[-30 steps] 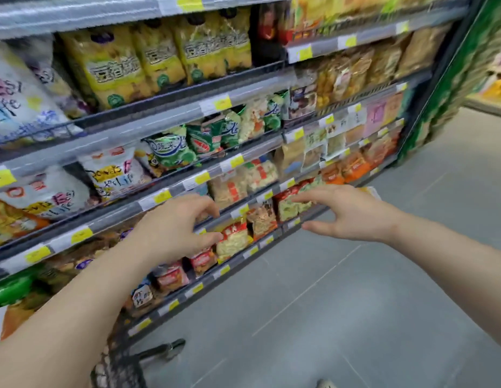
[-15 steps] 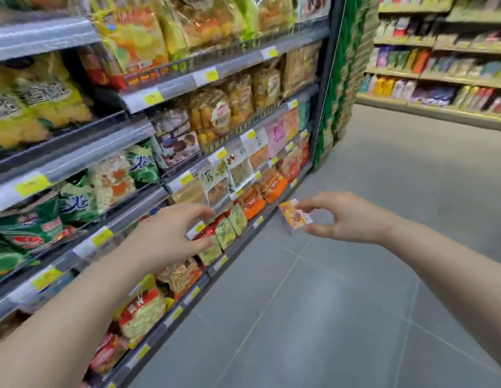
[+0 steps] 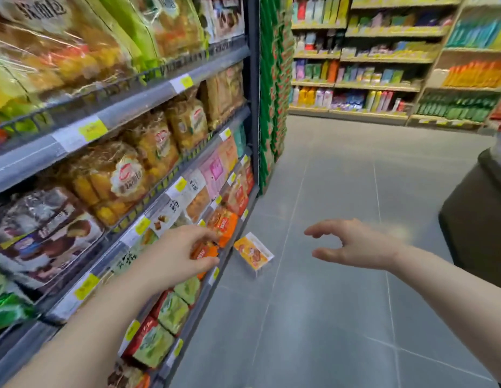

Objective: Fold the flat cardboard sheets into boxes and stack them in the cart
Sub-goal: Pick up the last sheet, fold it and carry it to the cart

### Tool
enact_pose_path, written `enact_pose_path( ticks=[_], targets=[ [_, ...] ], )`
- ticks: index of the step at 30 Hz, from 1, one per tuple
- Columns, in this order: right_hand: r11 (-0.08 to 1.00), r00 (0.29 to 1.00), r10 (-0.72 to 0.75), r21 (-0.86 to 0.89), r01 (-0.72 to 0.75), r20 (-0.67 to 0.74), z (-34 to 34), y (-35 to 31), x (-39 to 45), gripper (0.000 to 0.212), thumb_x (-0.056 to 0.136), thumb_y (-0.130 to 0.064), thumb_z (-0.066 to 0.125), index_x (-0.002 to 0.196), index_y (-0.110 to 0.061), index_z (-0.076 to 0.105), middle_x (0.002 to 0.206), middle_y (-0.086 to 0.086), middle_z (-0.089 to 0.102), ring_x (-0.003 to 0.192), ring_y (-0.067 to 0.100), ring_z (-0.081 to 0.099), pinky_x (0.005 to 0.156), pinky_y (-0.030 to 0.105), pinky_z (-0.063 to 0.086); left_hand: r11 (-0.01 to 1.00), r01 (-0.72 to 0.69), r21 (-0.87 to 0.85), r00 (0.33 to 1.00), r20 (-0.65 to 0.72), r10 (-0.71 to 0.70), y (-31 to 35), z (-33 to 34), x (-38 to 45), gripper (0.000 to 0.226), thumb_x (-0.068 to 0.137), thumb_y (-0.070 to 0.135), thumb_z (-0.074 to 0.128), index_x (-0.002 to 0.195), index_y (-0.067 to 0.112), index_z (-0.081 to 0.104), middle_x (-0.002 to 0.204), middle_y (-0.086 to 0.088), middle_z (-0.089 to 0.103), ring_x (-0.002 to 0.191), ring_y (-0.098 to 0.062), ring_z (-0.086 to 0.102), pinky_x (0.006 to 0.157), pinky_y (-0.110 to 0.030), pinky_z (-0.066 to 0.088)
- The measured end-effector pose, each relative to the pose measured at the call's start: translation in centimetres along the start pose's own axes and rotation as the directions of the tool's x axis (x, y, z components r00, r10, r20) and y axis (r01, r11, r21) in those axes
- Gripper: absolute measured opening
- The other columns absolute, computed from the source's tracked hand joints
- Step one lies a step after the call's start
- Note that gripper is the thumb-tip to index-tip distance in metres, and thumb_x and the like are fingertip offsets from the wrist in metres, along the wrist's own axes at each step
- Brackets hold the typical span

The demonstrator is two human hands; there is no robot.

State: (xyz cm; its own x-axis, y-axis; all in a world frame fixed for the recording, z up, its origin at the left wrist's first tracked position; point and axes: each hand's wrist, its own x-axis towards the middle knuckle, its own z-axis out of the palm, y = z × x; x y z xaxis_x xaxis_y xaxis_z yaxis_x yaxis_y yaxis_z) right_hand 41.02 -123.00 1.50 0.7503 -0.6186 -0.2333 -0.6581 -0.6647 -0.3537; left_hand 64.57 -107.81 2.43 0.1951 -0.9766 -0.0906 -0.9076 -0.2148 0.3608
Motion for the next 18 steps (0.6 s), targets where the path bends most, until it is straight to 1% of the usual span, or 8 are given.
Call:
enact_pose_path(
  ticks=[2, 3, 4, 6, 8, 9, 14, 18],
  targets=[
    [0.999, 0.999, 0.046, 0.027, -0.047, 0.021, -0.6, 0.9, 2.9, 0.044, 0.089, -0.035, 0.054, 0.131, -0.029, 0.044, 0.131, -0.007, 0.051, 0.103, 0.008, 0.047, 0.076, 0.010, 0.026, 1.000, -0.017, 0.015, 0.999, 0.034, 0.016, -1.7, -0.7, 3.7, 0.042, 0.084, 0.032, 0.061, 0.124, 0.024, 0.050, 0.127, 0.008, 0.052, 0.117, -0.007, 0.047, 0.092, -0.017, 0.033],
    [0.996, 0.997, 0.077, 0.042, -0.078, 0.024, -1.0, 1.7, 4.9, 0.044, 0.089, -0.035, 0.054, 0.131, -0.029, 0.044, 0.131, -0.007, 0.051, 0.103, 0.008, 0.047, 0.075, 0.009, 0.025, 0.999, -0.028, 0.034, 0.998, 0.053, 0.026, -2.8, -1.1, 6.2, 0.044, 0.084, 0.033, 0.060, 0.125, 0.025, 0.048, 0.128, 0.007, 0.052, 0.117, -0.008, 0.047, 0.092, -0.018, 0.033],
    [0.993, 0.995, 0.100, 0.058, -0.102, 0.026, -1.1, 2.3, 6.1, 0.044, 0.089, -0.034, 0.054, 0.131, -0.028, 0.044, 0.132, -0.007, 0.051, 0.110, 0.009, 0.048, 0.077, 0.009, 0.026, 0.998, -0.037, 0.058, 0.997, 0.074, 0.033, -3.5, -1.3, 8.0, 0.045, 0.084, 0.033, 0.059, 0.127, 0.025, 0.047, 0.129, 0.007, 0.051, 0.117, -0.008, 0.046, 0.091, -0.018, 0.032],
    [0.980, 0.988, 0.155, 0.120, -0.157, 0.023, -1.2, 4.0, 8.9, 0.044, 0.089, -0.032, 0.055, 0.131, -0.027, 0.044, 0.132, -0.006, 0.051, 0.120, 0.010, 0.046, 0.085, 0.010, 0.028, 0.994, -0.066, 0.086, 0.991, 0.118, 0.056, -4.8, -1.4, 12.4, 0.046, 0.086, 0.033, 0.057, 0.130, 0.024, 0.044, 0.131, 0.007, 0.049, 0.120, -0.008, 0.045, 0.090, -0.015, 0.029],
    [0.965, 0.979, 0.201, 0.164, -0.203, 0.032, -1.1, 5.4, 10.8, 0.044, 0.088, -0.032, 0.056, 0.131, -0.027, 0.045, 0.131, -0.005, 0.051, 0.121, 0.011, 0.046, 0.094, 0.015, 0.030, 0.991, -0.088, 0.096, 0.987, 0.146, 0.074, -5.4, -1.0, 15.7, 0.047, 0.087, 0.032, 0.055, 0.131, 0.023, 0.042, 0.133, 0.005, 0.047, 0.121, -0.009, 0.044, 0.089, -0.015, 0.028],
    [0.960, 0.975, 0.218, 0.173, -0.220, 0.034, -1.0, 6.2, 11.8, 0.044, 0.088, -0.032, 0.056, 0.131, -0.027, 0.045, 0.131, -0.004, 0.051, 0.121, 0.011, 0.046, 0.096, 0.017, 0.031, 0.990, -0.091, 0.105, 0.985, 0.158, 0.074, -5.8, -0.7, 17.3, 0.047, 0.087, 0.033, 0.055, 0.131, 0.023, 0.042, 0.134, 0.006, 0.047, 0.122, -0.009, 0.044, 0.089, -0.016, 0.029],
    [0.953, 0.967, 0.237, 0.172, -0.249, 0.088, -0.4, 10.4, 18.5, 0.044, 0.089, -0.028, 0.055, 0.132, -0.023, 0.044, 0.132, -0.001, 0.051, 0.120, 0.014, 0.047, 0.093, 0.015, 0.029, 0.994, -0.068, 0.085, 0.979, 0.197, 0.050, -7.9, 1.7, 25.1, 0.042, 0.087, 0.031, 0.056, 0.127, 0.025, 0.046, 0.132, 0.006, 0.048, 0.120, -0.010, 0.046, 0.089, -0.019, 0.034],
    [0.968, 0.965, 0.196, 0.125, -0.219, 0.174, 0.0, 14.1, 25.2, 0.044, 0.091, -0.028, 0.052, 0.133, -0.023, 0.042, 0.134, 0.000, 0.049, 0.122, 0.014, 0.046, 0.094, 0.016, 0.028, 0.999, 0.009, 0.048, 0.978, 0.206, -0.019, -9.5, 4.2, 31.0, 0.042, 0.087, 0.028, 0.057, 0.127, 0.022, 0.047, 0.131, 0.003, 0.049, 0.118, -0.011, 0.048, 0.091, -0.019, 0.034]
  ],
)
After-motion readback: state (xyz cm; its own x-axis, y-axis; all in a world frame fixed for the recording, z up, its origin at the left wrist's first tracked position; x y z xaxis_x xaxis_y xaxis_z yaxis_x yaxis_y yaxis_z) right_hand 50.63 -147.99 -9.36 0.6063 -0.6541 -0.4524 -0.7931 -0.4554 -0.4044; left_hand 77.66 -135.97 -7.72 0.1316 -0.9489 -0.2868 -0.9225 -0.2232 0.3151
